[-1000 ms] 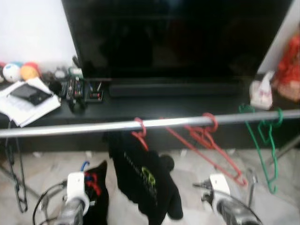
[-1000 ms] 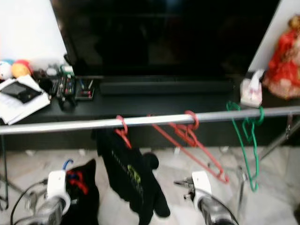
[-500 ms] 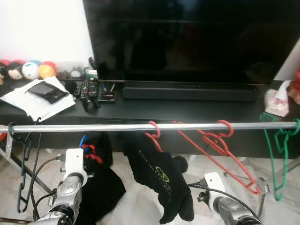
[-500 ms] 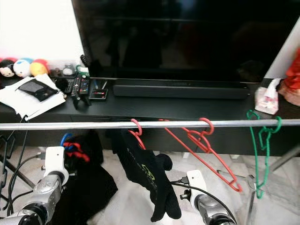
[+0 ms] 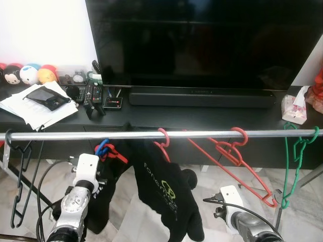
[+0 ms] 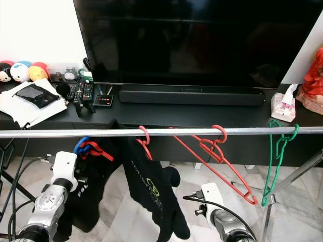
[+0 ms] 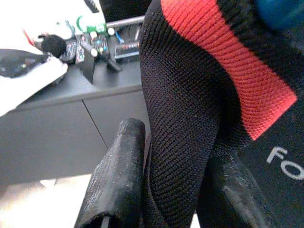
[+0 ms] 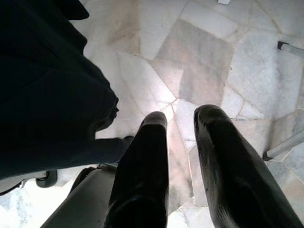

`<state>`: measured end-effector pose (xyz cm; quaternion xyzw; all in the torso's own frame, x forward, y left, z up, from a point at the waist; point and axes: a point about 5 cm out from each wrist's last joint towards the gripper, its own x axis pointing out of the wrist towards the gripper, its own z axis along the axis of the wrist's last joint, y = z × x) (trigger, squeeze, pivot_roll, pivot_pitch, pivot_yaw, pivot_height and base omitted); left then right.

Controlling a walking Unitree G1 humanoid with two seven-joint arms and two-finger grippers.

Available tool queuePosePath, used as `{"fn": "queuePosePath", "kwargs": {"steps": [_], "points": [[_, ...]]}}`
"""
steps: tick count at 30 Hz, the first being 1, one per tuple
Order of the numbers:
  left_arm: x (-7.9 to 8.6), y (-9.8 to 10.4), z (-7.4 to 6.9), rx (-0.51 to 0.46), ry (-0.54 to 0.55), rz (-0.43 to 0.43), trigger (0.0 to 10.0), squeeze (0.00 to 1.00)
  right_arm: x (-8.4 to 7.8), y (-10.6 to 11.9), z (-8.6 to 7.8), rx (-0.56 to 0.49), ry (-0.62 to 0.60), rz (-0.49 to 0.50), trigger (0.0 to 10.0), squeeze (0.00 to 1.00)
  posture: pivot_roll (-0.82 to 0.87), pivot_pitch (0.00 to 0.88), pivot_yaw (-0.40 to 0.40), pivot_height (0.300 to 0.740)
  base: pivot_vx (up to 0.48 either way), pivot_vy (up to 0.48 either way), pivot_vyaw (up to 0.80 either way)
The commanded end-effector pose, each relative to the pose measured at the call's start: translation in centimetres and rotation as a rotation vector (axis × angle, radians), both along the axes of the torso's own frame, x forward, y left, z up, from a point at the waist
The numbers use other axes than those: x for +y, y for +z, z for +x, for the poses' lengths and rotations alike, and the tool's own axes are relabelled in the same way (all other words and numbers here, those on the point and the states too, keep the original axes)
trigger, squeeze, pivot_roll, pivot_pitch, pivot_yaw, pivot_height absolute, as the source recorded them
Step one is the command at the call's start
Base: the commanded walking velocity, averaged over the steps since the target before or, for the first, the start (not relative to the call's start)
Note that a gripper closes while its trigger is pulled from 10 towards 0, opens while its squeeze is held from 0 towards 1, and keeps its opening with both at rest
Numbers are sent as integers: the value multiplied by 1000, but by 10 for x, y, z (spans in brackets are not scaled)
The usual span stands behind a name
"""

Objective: Hang hanger

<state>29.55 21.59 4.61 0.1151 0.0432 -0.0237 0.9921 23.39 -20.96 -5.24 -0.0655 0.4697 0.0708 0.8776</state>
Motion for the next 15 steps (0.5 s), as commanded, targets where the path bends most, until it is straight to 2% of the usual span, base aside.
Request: {"fn": "queuePosePath", "kwargs": {"steps": [1,5,10,14,15], "points": [[-7,22,12,-88,-49,29,10000,0,-3,2,2,0,9,-15,10000,0,-68,0,-38,740,0,0,0],[-11,28,15,-102,-56,32,10000,0,-2,2,2,-2,11,-15,10000,0,-68,0,-38,740,0,0,0],[-9,30,18,-105,-8,14,10000,0,-2,2,3,-3,13,-15,10000,0,-68,0,-39,740,0,0,0],[-2,28,20,-78,64,-8,10000,0,-2,2,3,-4,13,-16,10000,0,-71,0,-40,740,0,0,0],[1,26,20,-57,109,-31,10000,0,-2,2,3,-4,13,-16,10000,0,-71,0,-40,740,0,0,0]]}}
